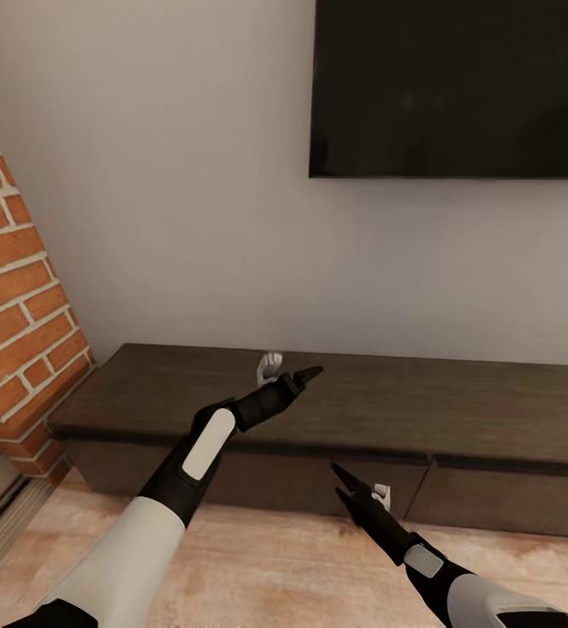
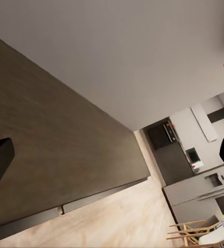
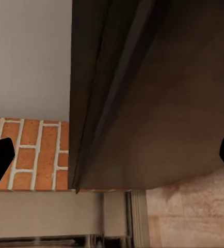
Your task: Place each of the two pumpkins and all three candles from the living room inside a cabinet in the living room (use any cabinet), then make sure every cabinet is closed, and position the cauldron so it is next to a table in the living room.
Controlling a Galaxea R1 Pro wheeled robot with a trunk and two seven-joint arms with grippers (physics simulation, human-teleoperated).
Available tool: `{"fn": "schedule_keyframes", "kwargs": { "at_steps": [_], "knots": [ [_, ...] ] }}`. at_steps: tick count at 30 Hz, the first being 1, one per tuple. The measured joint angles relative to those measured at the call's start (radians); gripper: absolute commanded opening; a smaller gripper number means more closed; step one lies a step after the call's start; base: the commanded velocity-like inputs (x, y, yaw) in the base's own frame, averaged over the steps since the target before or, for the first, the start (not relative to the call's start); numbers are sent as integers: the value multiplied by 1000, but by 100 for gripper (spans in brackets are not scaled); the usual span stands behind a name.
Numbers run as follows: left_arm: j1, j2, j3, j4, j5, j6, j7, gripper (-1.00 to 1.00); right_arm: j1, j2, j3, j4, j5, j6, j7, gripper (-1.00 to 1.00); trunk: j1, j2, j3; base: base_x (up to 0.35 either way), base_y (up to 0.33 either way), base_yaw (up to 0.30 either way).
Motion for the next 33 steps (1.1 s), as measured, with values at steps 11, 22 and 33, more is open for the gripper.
{"fn": "schedule_keyframes", "kwargs": {
  "at_steps": [11,22,33],
  "knots": [
    [0,0,0,0,0,0,0,100,0,0,0,0,0,0,0,100,3,-1,-23,0,0,0],
    [0,0,0,0,0,0,-2,100,0,0,0,0,0,-1,5,100,7,-4,-62,0,0,0],
    [-1,0,0,0,0,0,0,100,0,-1,0,0,0,-2,5,100,7,-4,-62,0,0,0]
  ]
}}
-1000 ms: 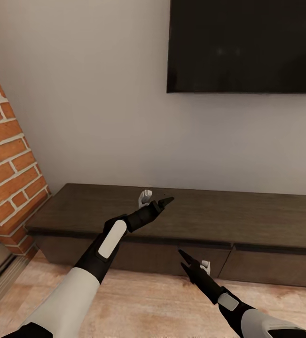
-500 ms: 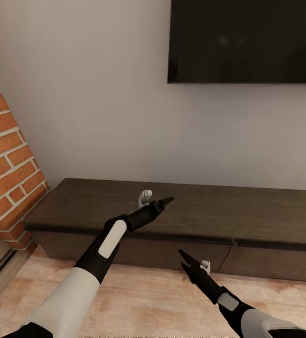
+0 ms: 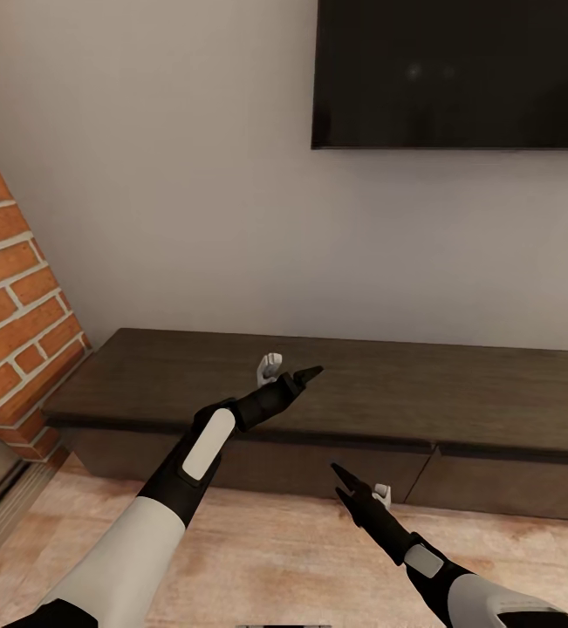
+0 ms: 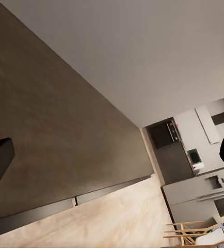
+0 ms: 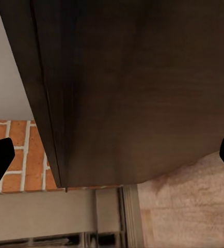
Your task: Place each of the two pumpkins and all three candles from the living room inside a cabinet in the living room (use any cabinet), then make sure every cabinet is closed, and position the cauldron so it is next to a table in the living room.
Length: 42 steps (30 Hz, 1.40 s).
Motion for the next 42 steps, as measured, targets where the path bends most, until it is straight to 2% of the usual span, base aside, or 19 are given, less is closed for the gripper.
{"fn": "schedule_keyframes", "kwargs": {
  "at_steps": [15,42],
  "knots": [
    [0,0,0,0,0,0,2,100,0,1,0,0,0,0,0,100,0,0,0,131,-34,0],
    [1,0,1,6,0,-1,6,100,0,1,0,0,0,0,-5,100,1,0,-4,7,-1,0]
  ]
}}
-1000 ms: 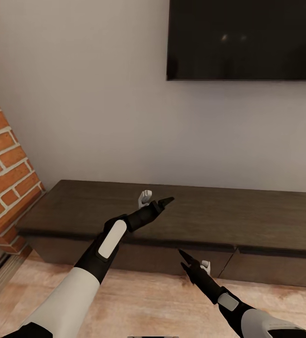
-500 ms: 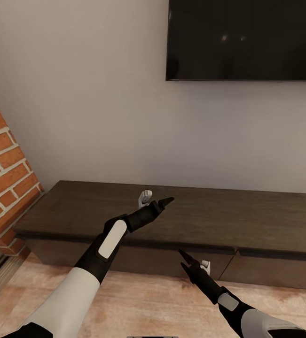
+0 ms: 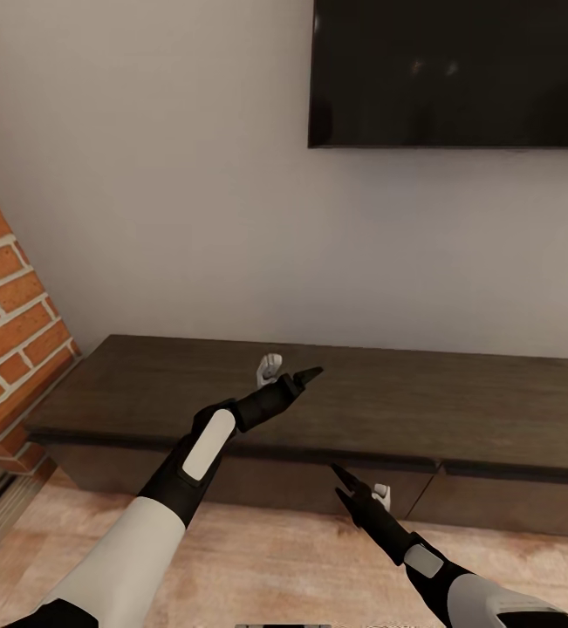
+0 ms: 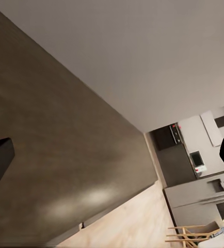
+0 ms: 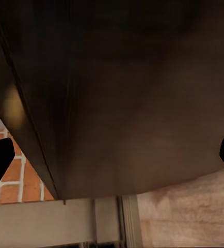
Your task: Place each of the two pumpkins and all three candles from the living room inside a cabinet in the living room (use any cabinet), then make sure every cabinet is closed, and position the cauldron so it is next to a table in the living room.
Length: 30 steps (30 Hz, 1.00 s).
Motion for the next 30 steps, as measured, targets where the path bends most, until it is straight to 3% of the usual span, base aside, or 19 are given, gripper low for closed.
{"fn": "schedule_keyframes", "kwargs": {
  "at_steps": [8,30],
  "knots": [
    [0,0,0,0,0,1,-3,100,0,0,0,0,0,0,0,100,4,-2,-31,0,0,0],
    [0,0,1,-1,2,0,-2,100,0,0,0,0,0,0,-1,100,4,-2,-31,0,0,0]
  ]
}}
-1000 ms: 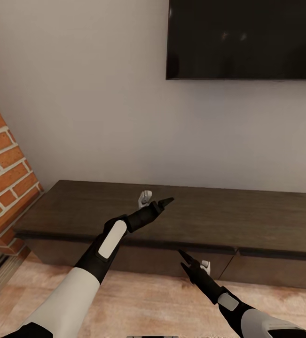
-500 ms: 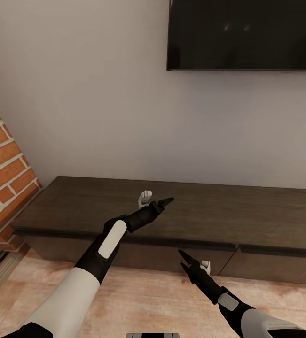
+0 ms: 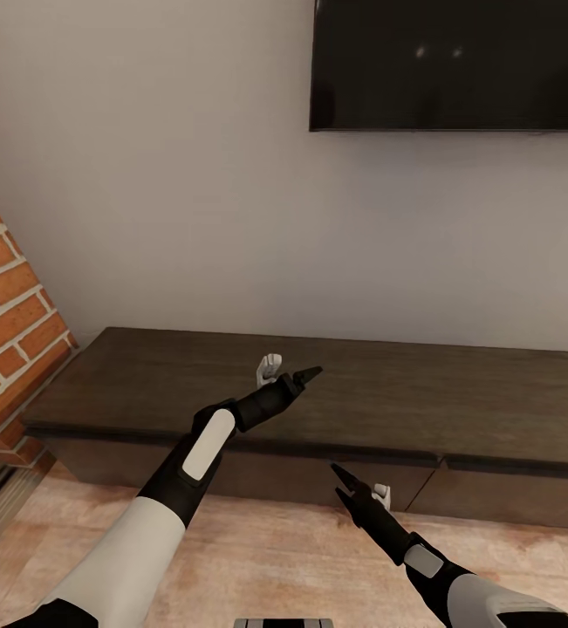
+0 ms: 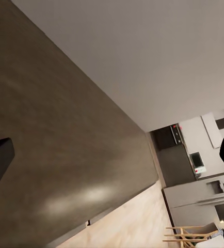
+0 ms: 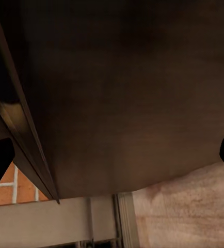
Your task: Place each of the two pumpkins and all three candles from the living room inside a cabinet in the living room (use any cabinet), then make sure every cabinet is closed, and position the cauldron so it is next to a table in the living room.
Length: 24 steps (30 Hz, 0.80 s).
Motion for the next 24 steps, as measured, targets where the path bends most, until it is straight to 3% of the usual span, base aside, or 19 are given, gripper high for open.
{"fn": "schedule_keyframes", "kwargs": {
  "at_steps": [7,24],
  "knots": [
    [0,0,0,1,-1,0,1,100,0,0,0,1,0,0,0,100,-1,1,11,0,0,0],
    [0,0,1,1,-1,0,4,100,0,0,0,2,0,-1,0,100,-1,1,12,0,0,0]
  ]
}}
